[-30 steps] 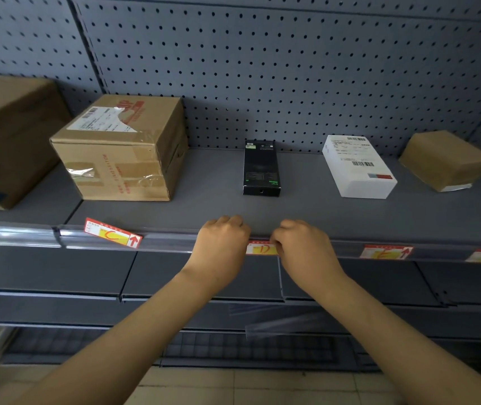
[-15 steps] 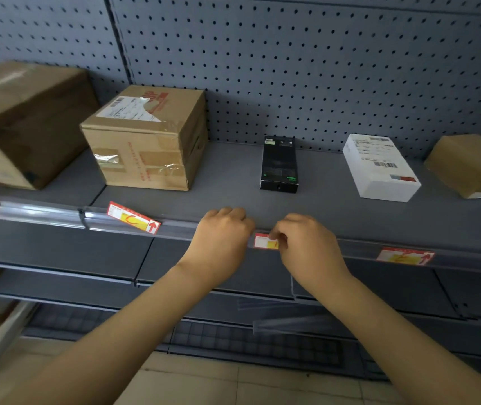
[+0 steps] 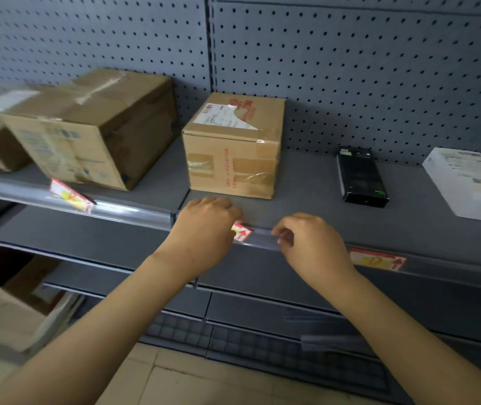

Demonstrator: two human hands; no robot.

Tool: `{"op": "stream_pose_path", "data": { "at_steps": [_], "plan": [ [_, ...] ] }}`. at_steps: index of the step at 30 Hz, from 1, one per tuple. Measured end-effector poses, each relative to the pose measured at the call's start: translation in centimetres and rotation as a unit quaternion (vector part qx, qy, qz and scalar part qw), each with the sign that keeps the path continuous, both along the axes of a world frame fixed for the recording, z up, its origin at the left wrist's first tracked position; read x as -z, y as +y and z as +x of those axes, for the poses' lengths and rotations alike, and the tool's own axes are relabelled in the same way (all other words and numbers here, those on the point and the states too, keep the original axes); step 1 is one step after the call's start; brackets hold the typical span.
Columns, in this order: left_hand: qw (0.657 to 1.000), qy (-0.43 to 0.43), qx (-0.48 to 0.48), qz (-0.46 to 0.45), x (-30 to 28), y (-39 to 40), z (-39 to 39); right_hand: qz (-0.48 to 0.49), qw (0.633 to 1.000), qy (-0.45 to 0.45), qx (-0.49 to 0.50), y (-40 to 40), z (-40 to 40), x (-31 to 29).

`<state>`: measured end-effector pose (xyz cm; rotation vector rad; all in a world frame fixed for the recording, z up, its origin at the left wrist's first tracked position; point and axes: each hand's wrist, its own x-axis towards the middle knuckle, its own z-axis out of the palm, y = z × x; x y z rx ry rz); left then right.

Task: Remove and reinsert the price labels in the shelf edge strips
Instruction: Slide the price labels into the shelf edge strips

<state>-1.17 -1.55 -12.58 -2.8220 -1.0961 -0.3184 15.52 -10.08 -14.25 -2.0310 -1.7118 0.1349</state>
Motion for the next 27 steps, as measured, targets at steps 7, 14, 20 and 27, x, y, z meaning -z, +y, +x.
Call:
{"op": "stream_pose_path", "data": {
  "at_steps": [7,14,20,27],
  "plan": [
    [0.997,-0.015,0.072,0.0,-0.1,4.8,-5.0,-0.006,0.998,-0.004,0.068,3.4,-5.3,-0.2],
    [0.993,-0.02,0.11,0.037,0.6,7.2,-5.1,-0.033,0.993,-0.011,0.11,4.2,-6.7,0.1],
    [0.993,-0.053,0.107,0.018,0.6,7.1,-4.1,-0.017,0.995,-0.01,0.101,4.3,-6.7,0.3],
    [0.995,0.001,0.096,-0.001,1.8,7.5,-4.4,-0.013,0.997,-0.076,0.026,4.9,-6.6,0.3]
  ]
}}
